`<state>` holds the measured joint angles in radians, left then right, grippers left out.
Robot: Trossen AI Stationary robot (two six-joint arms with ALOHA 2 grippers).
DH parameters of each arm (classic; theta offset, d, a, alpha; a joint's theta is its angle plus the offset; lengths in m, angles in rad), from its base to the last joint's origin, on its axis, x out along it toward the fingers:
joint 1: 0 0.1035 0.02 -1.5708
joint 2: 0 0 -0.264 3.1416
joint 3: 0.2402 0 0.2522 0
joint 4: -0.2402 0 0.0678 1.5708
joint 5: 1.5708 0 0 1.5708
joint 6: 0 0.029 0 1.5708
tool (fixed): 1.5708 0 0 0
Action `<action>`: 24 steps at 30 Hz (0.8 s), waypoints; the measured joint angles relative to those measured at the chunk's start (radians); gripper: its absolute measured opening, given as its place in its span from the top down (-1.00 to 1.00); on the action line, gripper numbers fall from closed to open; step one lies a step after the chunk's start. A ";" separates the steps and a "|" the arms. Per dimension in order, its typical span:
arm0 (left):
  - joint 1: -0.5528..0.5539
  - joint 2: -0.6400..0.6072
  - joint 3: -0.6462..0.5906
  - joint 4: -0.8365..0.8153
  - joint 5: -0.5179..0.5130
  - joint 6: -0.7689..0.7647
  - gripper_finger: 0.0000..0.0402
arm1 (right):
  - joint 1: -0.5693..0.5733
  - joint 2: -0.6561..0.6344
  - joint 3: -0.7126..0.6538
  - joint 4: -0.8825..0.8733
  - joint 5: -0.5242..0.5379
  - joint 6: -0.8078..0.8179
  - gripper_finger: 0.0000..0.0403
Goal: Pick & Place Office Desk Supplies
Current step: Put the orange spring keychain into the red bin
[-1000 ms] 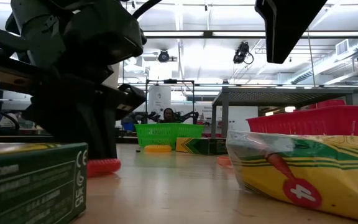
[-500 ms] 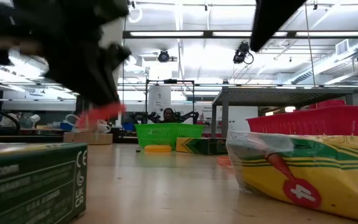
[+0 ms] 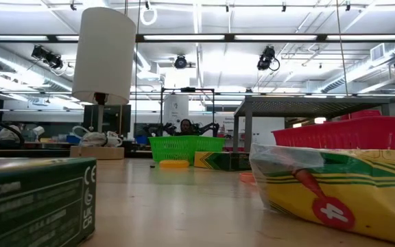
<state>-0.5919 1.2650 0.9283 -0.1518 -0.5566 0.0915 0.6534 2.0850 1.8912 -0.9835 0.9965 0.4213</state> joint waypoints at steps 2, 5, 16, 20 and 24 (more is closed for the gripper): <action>0.000 -0.027 0.000 0.027 0.014 0.028 0.95 | 0.009 0.000 0.000 0.092 0.049 -0.099 0.00; 0.006 -0.042 0.001 0.058 0.060 0.072 0.95 | 0.019 0.000 0.000 0.213 0.119 -0.266 0.00; 0.120 0.002 0.001 0.073 0.234 0.052 0.95 | 0.008 0.000 0.000 0.317 0.081 -0.663 0.00; 0.159 0.026 0.001 0.077 0.293 0.048 0.95 | -0.005 0.000 0.000 0.320 0.077 -0.716 0.00; 0.188 0.033 0.001 0.118 0.369 0.048 0.95 | -0.021 0.000 0.000 0.319 0.077 -0.758 0.00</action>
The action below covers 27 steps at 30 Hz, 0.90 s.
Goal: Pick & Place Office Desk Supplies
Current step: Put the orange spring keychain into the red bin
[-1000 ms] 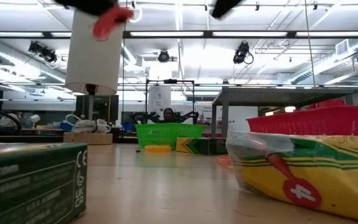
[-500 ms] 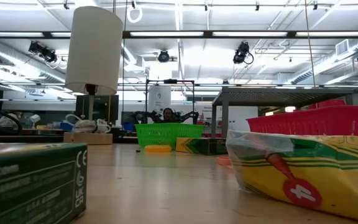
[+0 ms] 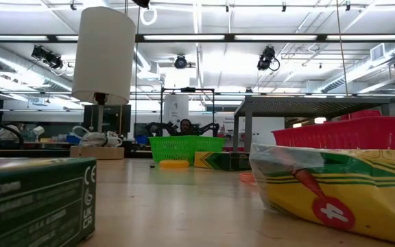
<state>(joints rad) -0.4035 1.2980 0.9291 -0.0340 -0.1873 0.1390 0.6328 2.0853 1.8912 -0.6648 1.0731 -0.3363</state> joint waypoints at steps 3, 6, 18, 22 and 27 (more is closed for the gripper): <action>0.015 0.000 0.000 0.014 0.047 0.003 0.95 | -0.011 0.000 0.000 -0.001 -0.004 -0.022 0.00; 0.026 0.000 0.000 0.014 0.067 0.003 0.95 | -0.023 0.000 0.000 -0.001 -0.012 -0.039 0.00; 0.027 0.000 0.000 0.016 0.085 0.011 0.95 | -0.057 0.000 0.000 0.004 -0.015 -0.047 0.00; 0.026 0.000 0.000 0.015 0.084 0.011 0.95 | -0.065 0.000 0.000 0.011 -0.015 -0.048 0.00; 0.026 0.000 0.000 0.015 0.085 0.011 0.95 | -0.065 0.000 0.000 0.029 -0.014 -0.065 0.11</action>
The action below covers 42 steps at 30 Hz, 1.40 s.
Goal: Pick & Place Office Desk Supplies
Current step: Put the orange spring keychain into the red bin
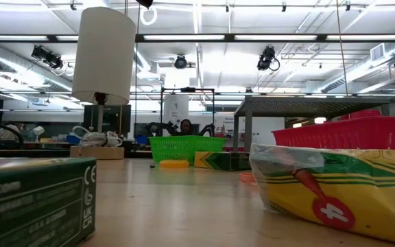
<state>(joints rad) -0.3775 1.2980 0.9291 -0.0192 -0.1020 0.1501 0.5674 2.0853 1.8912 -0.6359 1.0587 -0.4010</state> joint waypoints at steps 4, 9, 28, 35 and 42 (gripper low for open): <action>0.000 0.000 0.000 -0.002 0.000 0.005 0.95 | 0.000 0.000 0.000 0.010 0.003 0.000 0.40; 0.000 0.000 0.000 -0.010 0.003 0.005 0.95 | 0.003 0.000 0.000 0.007 -0.023 -0.015 0.87; 0.000 0.000 0.000 -0.034 0.004 0.030 0.74 | 0.017 0.000 0.000 0.014 -0.050 -0.024 0.96; -0.002 0.000 0.001 -0.049 -0.005 0.025 0.61 | 0.017 0.001 0.000 0.013 -0.066 -0.023 0.96; -0.002 0.000 0.001 -0.108 -0.034 0.055 0.24 | 0.018 0.001 0.000 0.013 -0.071 -0.023 0.96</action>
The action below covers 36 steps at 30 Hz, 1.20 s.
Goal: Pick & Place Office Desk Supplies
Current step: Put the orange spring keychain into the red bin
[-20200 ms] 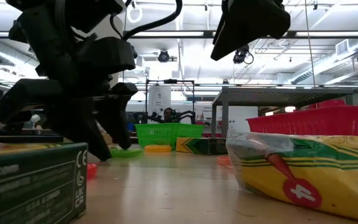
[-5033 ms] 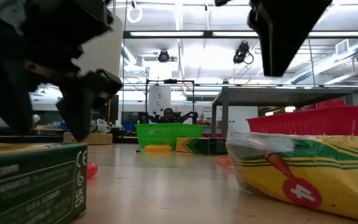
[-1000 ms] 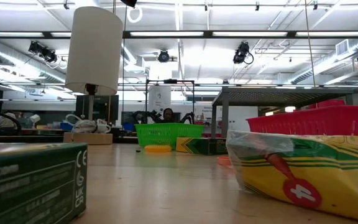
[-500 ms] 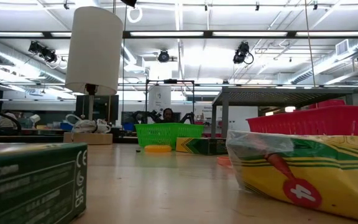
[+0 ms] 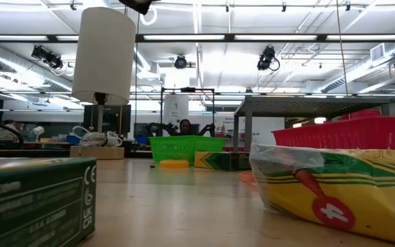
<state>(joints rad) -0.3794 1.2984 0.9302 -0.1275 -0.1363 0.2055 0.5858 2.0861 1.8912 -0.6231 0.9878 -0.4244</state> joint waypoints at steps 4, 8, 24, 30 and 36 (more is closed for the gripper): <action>-0.001 0.000 0.000 -0.030 0.003 -0.001 0.00 | 0.000 0.000 0.000 -0.004 -0.010 0.000 0.96; 0.000 0.000 0.000 -0.081 0.003 -0.003 -0.17 | 0.000 0.000 0.000 -0.037 -0.041 0.031 0.96; -0.001 0.000 0.000 -0.095 0.003 -0.007 -0.22 | -0.012 0.000 0.000 -0.375 -0.303 0.391 0.96; -0.001 0.000 0.000 -0.095 -0.014 -0.007 -0.22 | -0.034 0.000 0.000 -0.565 -0.469 0.603 0.96; -0.001 0.000 0.000 -0.095 -0.022 -0.007 -0.22 | -0.045 0.000 0.000 -0.700 -0.593 0.734 0.96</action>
<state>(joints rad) -0.3801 1.2984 0.9302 -0.2222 -0.1581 0.1986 0.5412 2.0861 1.8908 -1.3229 0.3946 0.3092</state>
